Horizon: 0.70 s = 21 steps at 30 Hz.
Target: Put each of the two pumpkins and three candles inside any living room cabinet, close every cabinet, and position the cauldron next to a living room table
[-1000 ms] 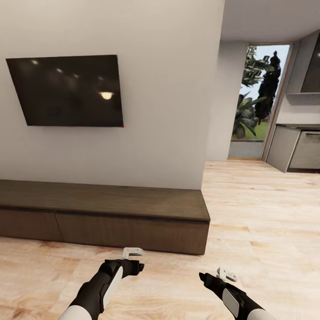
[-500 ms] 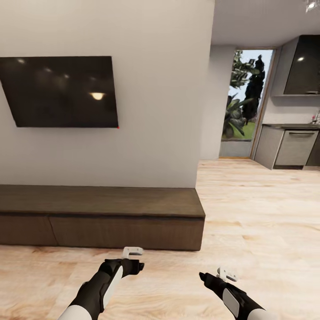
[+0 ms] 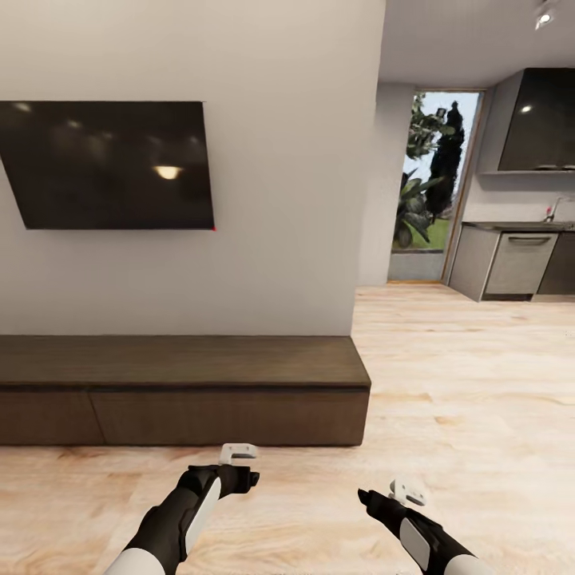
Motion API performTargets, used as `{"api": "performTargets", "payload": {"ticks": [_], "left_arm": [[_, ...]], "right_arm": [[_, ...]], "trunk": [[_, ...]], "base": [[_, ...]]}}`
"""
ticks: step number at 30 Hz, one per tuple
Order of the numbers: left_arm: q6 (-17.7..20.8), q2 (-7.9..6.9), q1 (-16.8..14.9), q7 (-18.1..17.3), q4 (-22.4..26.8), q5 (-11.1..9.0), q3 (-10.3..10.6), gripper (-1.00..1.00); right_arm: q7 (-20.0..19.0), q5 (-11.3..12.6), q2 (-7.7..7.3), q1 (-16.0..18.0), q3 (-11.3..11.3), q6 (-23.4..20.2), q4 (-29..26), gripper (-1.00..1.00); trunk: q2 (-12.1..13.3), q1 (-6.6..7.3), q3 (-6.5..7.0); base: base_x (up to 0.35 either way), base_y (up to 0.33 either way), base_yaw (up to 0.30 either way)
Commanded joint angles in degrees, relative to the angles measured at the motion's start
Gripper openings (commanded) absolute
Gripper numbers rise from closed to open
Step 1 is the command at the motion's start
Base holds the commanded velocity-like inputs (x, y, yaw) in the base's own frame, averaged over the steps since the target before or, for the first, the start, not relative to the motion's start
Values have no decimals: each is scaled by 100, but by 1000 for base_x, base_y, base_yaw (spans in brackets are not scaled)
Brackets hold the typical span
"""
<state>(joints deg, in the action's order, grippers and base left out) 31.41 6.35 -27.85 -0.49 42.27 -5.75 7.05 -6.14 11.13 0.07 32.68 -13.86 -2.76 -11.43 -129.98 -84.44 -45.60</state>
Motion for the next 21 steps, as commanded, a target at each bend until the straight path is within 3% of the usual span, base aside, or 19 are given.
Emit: {"api": "performTargets", "payload": {"ticks": [1, 13, 21], "left_arm": [[31, -3, -1, 16, 9, -58, 7, 100], [32, -3, -1, 21, -7, -61, 7, 100], [31, -3, -1, 22, -9, -58, 5, 100]], "right_arm": [[-19, 55, 1, 2, -10, -27, -8, 100], [-9, 12, -7, 2, -3, 28, 1, 100], [18, -20, 18, 2, 6, 38, 1, 100]], "trunk": [[-3, 1, -6], [-3, 1, -6], [-3, 1, -6]], "base": [[-9, 43, -209], [-1, 146, -36], [0, 28, 0]]}}
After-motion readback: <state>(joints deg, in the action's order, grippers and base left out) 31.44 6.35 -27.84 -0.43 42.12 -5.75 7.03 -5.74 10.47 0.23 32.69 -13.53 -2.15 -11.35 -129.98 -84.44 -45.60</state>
